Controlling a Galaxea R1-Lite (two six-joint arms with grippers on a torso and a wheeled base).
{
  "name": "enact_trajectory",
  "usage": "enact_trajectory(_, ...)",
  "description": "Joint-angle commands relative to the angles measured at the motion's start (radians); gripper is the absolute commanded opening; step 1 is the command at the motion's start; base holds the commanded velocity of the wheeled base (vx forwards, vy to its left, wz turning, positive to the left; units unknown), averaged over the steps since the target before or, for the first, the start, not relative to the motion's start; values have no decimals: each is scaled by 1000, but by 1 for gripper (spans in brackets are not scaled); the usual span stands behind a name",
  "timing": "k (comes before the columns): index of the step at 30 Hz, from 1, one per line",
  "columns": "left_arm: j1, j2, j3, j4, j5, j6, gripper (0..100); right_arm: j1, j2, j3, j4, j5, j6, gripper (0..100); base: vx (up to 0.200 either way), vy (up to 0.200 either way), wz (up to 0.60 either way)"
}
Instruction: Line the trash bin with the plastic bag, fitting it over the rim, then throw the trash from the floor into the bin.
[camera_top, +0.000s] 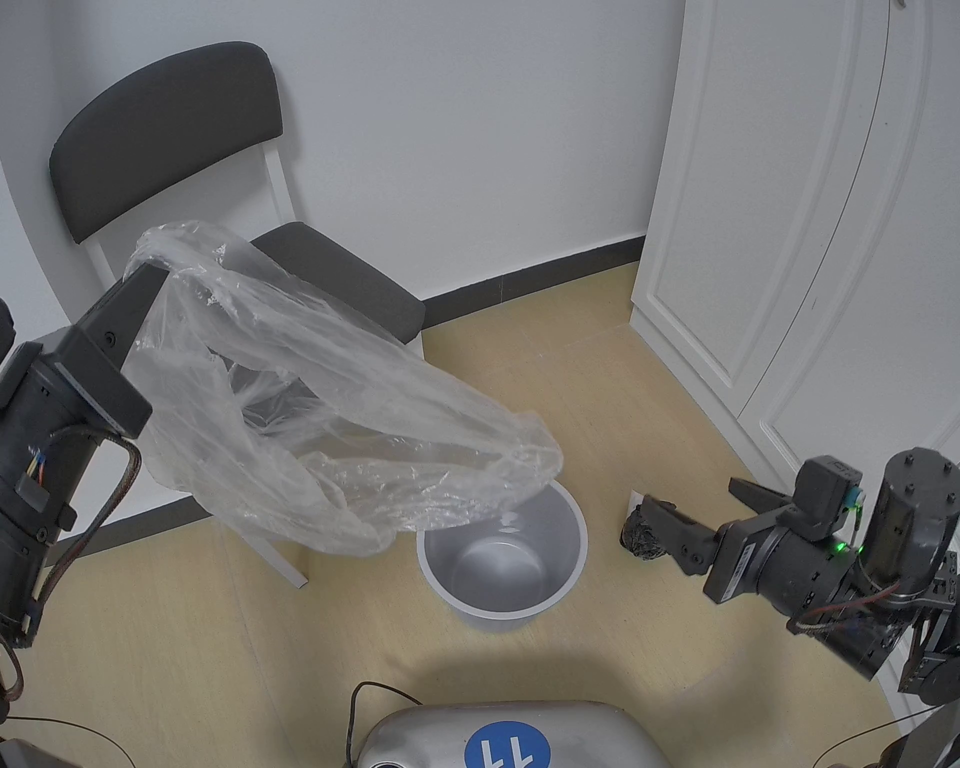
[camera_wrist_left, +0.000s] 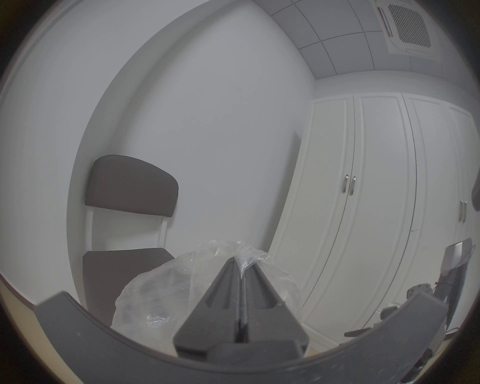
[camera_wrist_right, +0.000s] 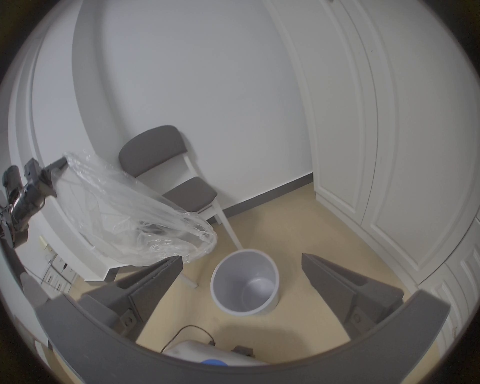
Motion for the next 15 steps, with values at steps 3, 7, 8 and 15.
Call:
enact_trajectory(3, -36, -10, 4, 0, 1, -2, 0, 64, 80, 38, -8, 2, 6, 100, 0, 0, 0)
enact_trajectory(7, -38, -16, 4, 0, 1, 0, 0, 87, 125, 42, -11, 2, 33, 100, 0, 0, 0)
enact_trajectory(8, -38, -23, 4, 0, 1, 0, 0, 87, 134, 39, -11, 2, 36, 100, 0, 0, 0)
enact_trajectory(15, -39, -43, 3, 1, -1, 1, 0, 58, 158, -36, 10, 50, 29, 100, 0, 0, 0)
